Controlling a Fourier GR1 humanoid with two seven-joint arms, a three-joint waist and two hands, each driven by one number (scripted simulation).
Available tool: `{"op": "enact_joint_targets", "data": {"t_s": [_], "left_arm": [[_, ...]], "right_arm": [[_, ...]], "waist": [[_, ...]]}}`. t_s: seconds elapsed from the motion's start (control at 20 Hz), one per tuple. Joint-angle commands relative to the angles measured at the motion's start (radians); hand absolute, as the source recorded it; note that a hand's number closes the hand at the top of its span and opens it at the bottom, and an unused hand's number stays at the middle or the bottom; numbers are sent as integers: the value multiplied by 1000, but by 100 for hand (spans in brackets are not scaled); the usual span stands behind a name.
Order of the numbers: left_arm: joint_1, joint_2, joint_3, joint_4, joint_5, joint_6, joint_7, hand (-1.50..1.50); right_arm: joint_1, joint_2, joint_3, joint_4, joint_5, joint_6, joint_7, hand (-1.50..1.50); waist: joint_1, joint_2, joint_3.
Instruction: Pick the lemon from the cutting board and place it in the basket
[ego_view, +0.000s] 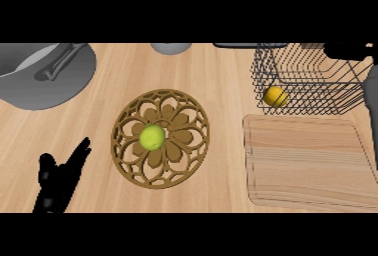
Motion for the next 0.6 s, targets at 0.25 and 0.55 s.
{"op": "enact_joint_targets", "data": {"t_s": [0.25,0.55], "left_arm": [[3,-25,18,102,4,-12,-13,0],[2,5,44,67,18,-32,25,0]], "right_arm": [[-11,-91,-30,80,-31,-8,-121,-150],[-42,-104,-98,25,-114,-18,-57,-150]], "waist": [[-4,6,-11],[-8,2,-11]]}}
